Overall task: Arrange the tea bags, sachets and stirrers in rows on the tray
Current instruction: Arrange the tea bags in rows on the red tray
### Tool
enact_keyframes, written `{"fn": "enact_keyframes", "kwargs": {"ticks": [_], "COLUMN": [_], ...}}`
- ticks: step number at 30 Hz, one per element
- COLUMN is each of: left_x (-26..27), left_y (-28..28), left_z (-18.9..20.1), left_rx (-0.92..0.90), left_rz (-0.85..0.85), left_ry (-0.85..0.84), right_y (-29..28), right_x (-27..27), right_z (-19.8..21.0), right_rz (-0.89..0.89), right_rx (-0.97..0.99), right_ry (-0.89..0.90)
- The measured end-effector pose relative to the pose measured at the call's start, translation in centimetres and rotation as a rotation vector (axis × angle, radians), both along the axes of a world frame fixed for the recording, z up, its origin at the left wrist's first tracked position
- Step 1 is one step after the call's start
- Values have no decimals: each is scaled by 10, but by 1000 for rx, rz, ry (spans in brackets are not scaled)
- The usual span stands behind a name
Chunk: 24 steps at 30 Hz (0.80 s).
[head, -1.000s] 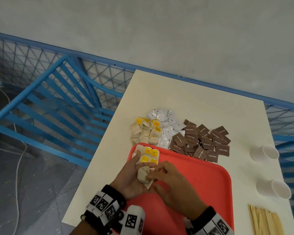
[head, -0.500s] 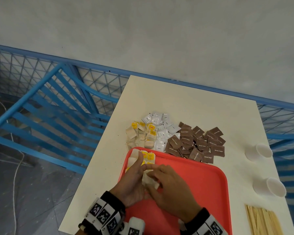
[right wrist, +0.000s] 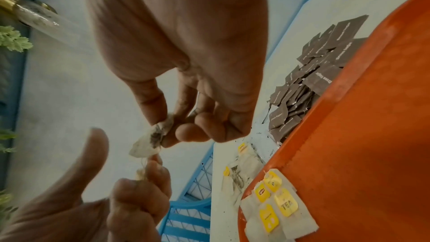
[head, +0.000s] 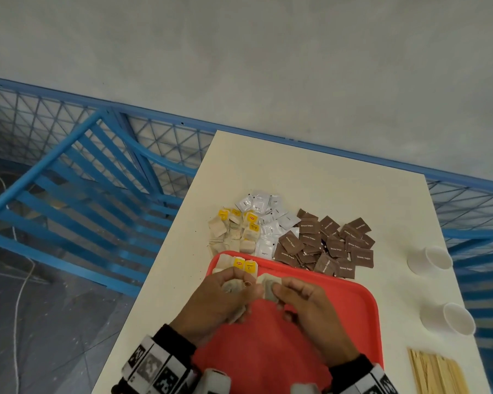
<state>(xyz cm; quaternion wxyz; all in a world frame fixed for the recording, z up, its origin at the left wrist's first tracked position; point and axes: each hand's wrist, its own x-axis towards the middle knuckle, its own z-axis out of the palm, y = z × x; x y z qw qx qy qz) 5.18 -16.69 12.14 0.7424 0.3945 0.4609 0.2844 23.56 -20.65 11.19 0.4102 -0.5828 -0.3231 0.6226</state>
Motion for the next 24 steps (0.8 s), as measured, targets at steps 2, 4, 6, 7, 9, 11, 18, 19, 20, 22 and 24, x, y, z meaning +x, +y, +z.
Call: {"fn": "enact_keyframes", "kwargs": {"ticks": [2,4,6,7,9,11,18,19,20,22,24], "left_x": [1,0,-5,-8,-12,-14,-30,-31,-32,-35,-37], "left_y": [0,0,3,5,7,8,29,31,33,37,41], "left_z": [4,6,9,12,19,23,36,38,39,40,39], "left_rx": [141,235,285,321,468,675,861,855,856,863,863], "left_rz": [0,4,-8,-41,-177,-330,-456,-489,-523,-565,-552], "left_ry": [154,222,247,266,369,500,666,663,658,653,642], "right_y": [0,-1,-2,-3,-6,-7,-1,1,3,7,11], "right_x": [-1,0,5,8,13,13,-3,-3,-3,-8,-15], "right_z": [1,2,0,0,0,5,10,13,15,21,19], "right_rz": [-6,-15,-41,-46,17,190,433,428,425,436,440], "right_rx": [11,-5,-41,-35,51,193,459,433,427,457,491], "right_ry": [33,99,145,149,56,-183,-574,-542,-514,-505,-539]}}
